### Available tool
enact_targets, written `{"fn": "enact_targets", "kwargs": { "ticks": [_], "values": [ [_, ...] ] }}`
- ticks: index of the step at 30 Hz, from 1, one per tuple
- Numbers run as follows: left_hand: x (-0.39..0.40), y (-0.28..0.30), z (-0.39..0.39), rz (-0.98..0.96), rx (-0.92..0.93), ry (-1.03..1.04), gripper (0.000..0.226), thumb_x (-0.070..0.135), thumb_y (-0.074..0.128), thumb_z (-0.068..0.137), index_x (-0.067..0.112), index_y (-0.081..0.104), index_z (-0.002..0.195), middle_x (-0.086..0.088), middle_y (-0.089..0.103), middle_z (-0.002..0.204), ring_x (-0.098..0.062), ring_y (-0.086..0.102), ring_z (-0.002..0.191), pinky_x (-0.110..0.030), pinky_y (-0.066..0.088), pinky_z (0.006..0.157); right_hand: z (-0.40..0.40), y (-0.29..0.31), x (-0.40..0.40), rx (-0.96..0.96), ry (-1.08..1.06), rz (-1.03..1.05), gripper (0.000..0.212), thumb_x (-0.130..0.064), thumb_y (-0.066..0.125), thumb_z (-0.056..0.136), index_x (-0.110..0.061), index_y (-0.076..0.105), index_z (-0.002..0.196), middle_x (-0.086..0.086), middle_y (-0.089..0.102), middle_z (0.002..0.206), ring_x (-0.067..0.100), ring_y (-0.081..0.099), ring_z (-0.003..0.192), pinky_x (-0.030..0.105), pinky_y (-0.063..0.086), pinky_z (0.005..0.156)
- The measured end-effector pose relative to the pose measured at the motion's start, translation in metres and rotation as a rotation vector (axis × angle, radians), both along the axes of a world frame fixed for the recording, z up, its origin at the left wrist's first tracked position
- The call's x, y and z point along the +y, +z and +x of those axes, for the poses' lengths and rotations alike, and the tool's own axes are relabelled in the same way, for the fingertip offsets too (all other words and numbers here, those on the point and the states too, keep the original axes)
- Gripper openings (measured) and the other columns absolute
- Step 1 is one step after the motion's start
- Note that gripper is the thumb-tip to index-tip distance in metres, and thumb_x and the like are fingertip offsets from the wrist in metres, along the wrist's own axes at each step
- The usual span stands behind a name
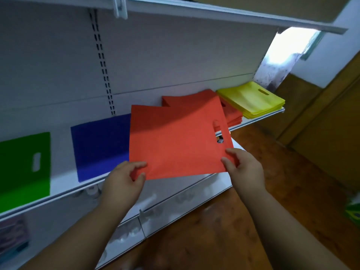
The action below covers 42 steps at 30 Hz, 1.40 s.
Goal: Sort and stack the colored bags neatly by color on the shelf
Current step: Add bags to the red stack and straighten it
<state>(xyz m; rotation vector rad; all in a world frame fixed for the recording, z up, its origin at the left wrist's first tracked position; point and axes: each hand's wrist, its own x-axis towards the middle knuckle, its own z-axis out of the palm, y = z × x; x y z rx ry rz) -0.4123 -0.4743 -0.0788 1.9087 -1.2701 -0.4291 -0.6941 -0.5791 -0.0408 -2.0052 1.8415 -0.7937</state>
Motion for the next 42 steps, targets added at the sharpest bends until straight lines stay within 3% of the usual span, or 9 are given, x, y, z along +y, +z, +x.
{"fn": "enact_targets", "kwargs": {
  "ticks": [4, 8, 12, 16, 19, 26, 30, 35, 42],
  "values": [
    [-0.054, 0.017, -0.015, -0.033, -0.017, -0.004, 0.029, 0.02, 0.067, 0.088, 0.03, 0.071, 0.114, 0.015, 0.058, 0.092, -0.01, 0.061, 0.074, -0.034, 0.055, 0.072, -0.016, 0.011, -0.055, -0.006, -0.021, -0.018, 0.034, -0.033, 0.069, 0.089, -0.021, 0.066, 0.12, 0.001, 0.068, 0.116, 0.021, 0.062, 0.105, 0.032, 0.047, 0.09],
    [-0.103, 0.03, -0.032, -0.022, -0.106, -0.01, 0.029, 0.021, 0.061, 0.092, 0.028, 0.069, 0.119, 0.011, 0.058, 0.094, -0.011, 0.055, 0.061, -0.031, 0.053, 0.066, -0.035, 0.014, -0.118, 0.043, 0.009, -0.049, 0.036, -0.034, 0.066, 0.091, -0.02, 0.064, 0.124, 0.003, 0.068, 0.118, 0.024, 0.061, 0.108, 0.032, 0.045, 0.087],
    [-0.167, 0.031, -0.055, 0.067, -0.215, 0.043, 0.033, 0.019, 0.061, 0.092, 0.025, 0.068, 0.123, -0.007, 0.061, 0.131, -0.024, 0.062, 0.11, -0.032, 0.051, 0.086, -0.047, 0.006, -0.197, 0.125, 0.091, -0.046, 0.036, -0.036, 0.061, 0.093, -0.02, 0.063, 0.126, 0.006, 0.066, 0.121, 0.029, 0.06, 0.11, 0.034, 0.044, 0.085],
    [-0.216, 0.025, -0.088, 0.212, -0.333, 0.124, 0.032, 0.021, 0.054, 0.093, 0.03, 0.069, 0.12, -0.003, 0.065, 0.119, -0.03, 0.056, 0.117, -0.034, 0.048, 0.084, -0.059, 0.001, -0.275, 0.264, 0.233, -0.017, 0.035, -0.034, 0.061, 0.093, -0.019, 0.062, 0.125, 0.01, 0.065, 0.12, 0.032, 0.059, 0.11, 0.037, 0.046, 0.086],
    [-0.246, 0.019, -0.107, 0.31, -0.436, 0.175, 0.029, 0.023, 0.052, 0.094, 0.032, 0.069, 0.115, -0.004, 0.065, 0.109, -0.029, 0.063, 0.102, -0.04, 0.045, 0.093, -0.066, -0.003, -0.325, 0.359, 0.303, 0.01, 0.036, -0.037, 0.061, 0.093, -0.019, 0.062, 0.123, 0.012, 0.066, 0.116, 0.034, 0.06, 0.107, 0.037, 0.046, 0.083],
    [-0.28, 0.0, -0.125, 0.418, -0.509, 0.201, 0.023, 0.02, 0.06, 0.088, 0.021, 0.074, 0.105, -0.007, 0.066, 0.104, -0.027, 0.065, 0.089, -0.032, 0.054, 0.074, -0.069, -0.011, -0.378, 0.584, 0.462, 0.05, 0.034, -0.044, 0.056, 0.094, -0.015, 0.062, 0.111, 0.011, 0.063, 0.109, 0.032, 0.06, 0.103, 0.033, 0.041, 0.072],
    [-0.285, -0.003, -0.131, 0.417, -0.574, 0.204, 0.013, 0.022, 0.081, 0.07, 0.017, 0.078, 0.082, -0.013, 0.062, 0.086, -0.033, 0.062, 0.064, -0.036, 0.054, 0.058, -0.065, -0.009, -0.387, 0.667, 0.456, 0.033, 0.035, -0.044, 0.056, 0.094, -0.015, 0.064, 0.111, 0.009, 0.06, 0.112, 0.03, 0.06, 0.104, 0.031, 0.039, 0.07],
    [-0.28, 0.0, -0.134, 0.398, -0.581, 0.26, 0.036, 0.048, 0.072, 0.081, 0.021, 0.073, 0.104, -0.01, 0.057, 0.1, -0.03, 0.062, 0.077, -0.036, 0.054, 0.066, -0.05, -0.006, -0.371, 0.56, 0.572, -0.057, 0.029, -0.039, 0.056, 0.093, -0.019, 0.065, 0.111, 0.009, 0.061, 0.113, 0.031, 0.061, 0.102, 0.034, 0.047, 0.076],
    [-0.207, 0.008, -0.125, 0.225, -0.371, 0.355, 0.035, 0.038, 0.067, 0.088, 0.026, 0.066, 0.121, 0.0, 0.058, 0.098, -0.024, 0.062, 0.079, -0.033, 0.051, 0.067, 0.031, 0.008, -0.293, 0.246, 0.871, -0.128, 0.041, -0.036, 0.061, 0.091, -0.023, 0.061, 0.129, 0.008, 0.06, 0.128, 0.029, 0.058, 0.116, 0.037, 0.049, 0.091]
  ]
}}
